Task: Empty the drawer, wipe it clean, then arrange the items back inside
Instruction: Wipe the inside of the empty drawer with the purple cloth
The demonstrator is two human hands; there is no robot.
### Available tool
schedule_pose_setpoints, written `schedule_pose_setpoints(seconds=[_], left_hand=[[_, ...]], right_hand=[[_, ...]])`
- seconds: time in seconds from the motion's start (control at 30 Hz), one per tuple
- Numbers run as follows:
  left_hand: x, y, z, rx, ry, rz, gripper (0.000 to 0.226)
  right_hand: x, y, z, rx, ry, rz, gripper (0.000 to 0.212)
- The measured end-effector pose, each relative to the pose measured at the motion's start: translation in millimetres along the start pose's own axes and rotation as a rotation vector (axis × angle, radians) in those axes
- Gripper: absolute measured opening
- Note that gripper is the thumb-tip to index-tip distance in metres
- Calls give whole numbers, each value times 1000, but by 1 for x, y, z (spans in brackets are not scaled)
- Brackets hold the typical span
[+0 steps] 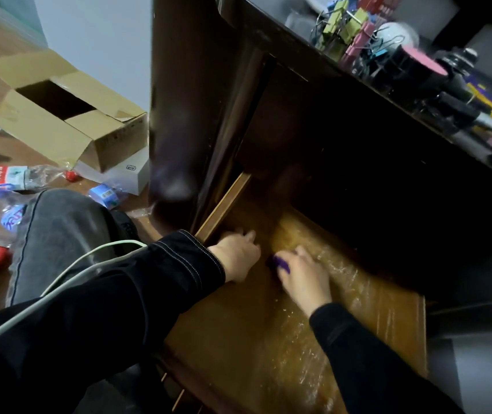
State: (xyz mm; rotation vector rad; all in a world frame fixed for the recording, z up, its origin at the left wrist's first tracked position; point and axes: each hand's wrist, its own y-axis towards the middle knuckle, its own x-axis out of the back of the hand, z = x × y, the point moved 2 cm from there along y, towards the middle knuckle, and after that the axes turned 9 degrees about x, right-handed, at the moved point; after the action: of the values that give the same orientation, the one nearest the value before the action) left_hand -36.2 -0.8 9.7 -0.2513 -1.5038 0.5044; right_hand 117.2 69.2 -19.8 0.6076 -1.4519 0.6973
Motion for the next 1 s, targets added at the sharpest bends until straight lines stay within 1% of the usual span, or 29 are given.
schedule_pose_setpoints(seconds=[0.07,0.13,0.2,0.23,0.3,0.37,0.47,0.53,0.6,0.67,0.77,0.83,0.9,1.0], left_hand=[[0,0,-1,-1,6,0,64],[-1,2,-1,-9,3,6,66],[-2,5,-1,-15,-6,14,68],[-3,7,0,-16,-13,13,69],[-4,8,0,-14,-31,16,70],[-5,8,0,-10,-40,19,71],[-3,6,0,-13,-35,6,67],[-2,6,0,-18,-25,0,68],[-2,6,-1,-22,-17,6,69],[-3,7,-2,-21,-11,5,69],[-3,7,-1,-20,-39,0,67],[-3,6,0,-19,-52,4,66],[-2,4,0,-16,-70,2,64],[-1,1,0,-18,-66,-2,63]], right_hand=[[-5,-27,8,116,-28,32,33],[-5,-28,5,146,-46,42,33],[-3,-4,-4,86,-37,16,34],[0,13,-10,27,-27,5,35],[9,49,-22,-119,56,2,35],[11,68,-26,-185,113,22,33],[7,52,-14,-126,-48,-1,34],[-1,21,-4,-69,-62,5,37],[-10,-4,1,35,-84,18,40],[-7,2,-6,82,-104,33,39],[2,45,-21,-42,-111,19,35],[8,75,-29,-184,-64,52,39],[7,88,-31,-266,-32,66,43],[4,71,-25,-223,-64,17,37]])
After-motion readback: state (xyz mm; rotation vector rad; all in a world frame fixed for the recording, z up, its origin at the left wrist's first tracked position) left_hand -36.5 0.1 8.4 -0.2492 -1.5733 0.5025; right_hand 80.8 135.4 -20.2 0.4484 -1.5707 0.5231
